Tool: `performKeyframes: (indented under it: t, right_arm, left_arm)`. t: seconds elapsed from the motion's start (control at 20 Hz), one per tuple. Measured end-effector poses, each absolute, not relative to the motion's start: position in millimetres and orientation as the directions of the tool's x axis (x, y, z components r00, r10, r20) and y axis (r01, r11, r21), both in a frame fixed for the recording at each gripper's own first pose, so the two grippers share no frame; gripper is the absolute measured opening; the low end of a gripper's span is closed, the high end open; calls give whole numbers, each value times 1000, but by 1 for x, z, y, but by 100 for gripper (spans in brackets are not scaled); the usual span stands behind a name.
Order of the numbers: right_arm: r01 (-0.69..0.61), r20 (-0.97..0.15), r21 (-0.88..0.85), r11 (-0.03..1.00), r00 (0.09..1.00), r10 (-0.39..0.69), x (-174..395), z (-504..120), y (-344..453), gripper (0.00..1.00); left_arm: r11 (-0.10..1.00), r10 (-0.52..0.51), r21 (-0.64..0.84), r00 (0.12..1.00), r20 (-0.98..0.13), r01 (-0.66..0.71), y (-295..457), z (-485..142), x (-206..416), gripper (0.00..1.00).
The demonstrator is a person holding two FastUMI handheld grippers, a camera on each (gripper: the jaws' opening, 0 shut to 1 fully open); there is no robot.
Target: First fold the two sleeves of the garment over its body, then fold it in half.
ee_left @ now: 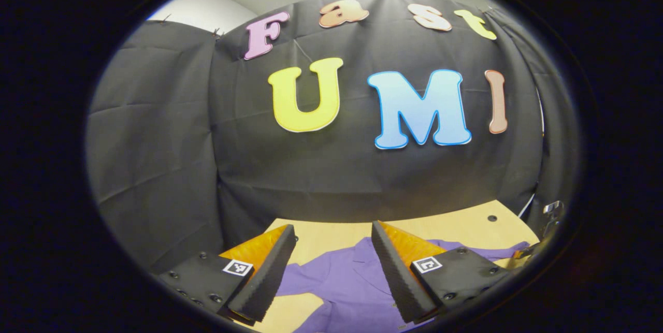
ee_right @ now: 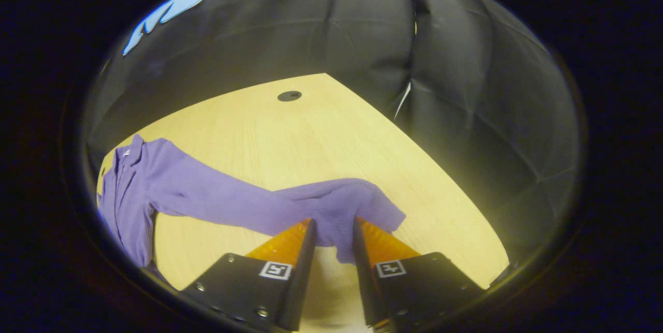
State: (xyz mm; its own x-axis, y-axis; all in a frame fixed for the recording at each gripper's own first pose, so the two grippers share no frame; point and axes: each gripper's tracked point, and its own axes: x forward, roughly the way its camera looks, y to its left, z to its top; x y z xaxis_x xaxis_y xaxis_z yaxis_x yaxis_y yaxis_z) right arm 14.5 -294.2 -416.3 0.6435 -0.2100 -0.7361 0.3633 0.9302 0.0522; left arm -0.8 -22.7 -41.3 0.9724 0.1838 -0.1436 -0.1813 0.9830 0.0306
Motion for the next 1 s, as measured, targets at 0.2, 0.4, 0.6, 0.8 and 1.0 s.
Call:
performKeyframes:
  t: [0.2, 0.4, 0.6, 0.8, 1.0]
  right_arm:
    - [429, -783, 71, 901, 583, -216, 15, -416, -296, 6]
    - [411, -774, 94, 907, 603, -193, 22, -395, -279, 6]
    - [351, -732, 148, 924, 667, -136, 36, -363, -242, 6]
    - [276, -676, 198, 941, 734, -73, 57, -329, -197, 6]
    - [182, -620, 224, 957, 785, -4, 77, -294, -145, 6]
  left_arm:
    - [984, 181, 32, 972, -148, -178, -21, -45, -4, 98]
    - [983, 182, 29, 972, -149, -180, -16, -46, -6, 98]
    - [984, 179, 26, 972, -150, -177, -11, -48, -8, 98]
    - [984, 180, 24, 973, -144, -179, -1, -48, -14, 97]
    - [982, 190, 27, 971, -145, -189, 19, -53, -22, 98]
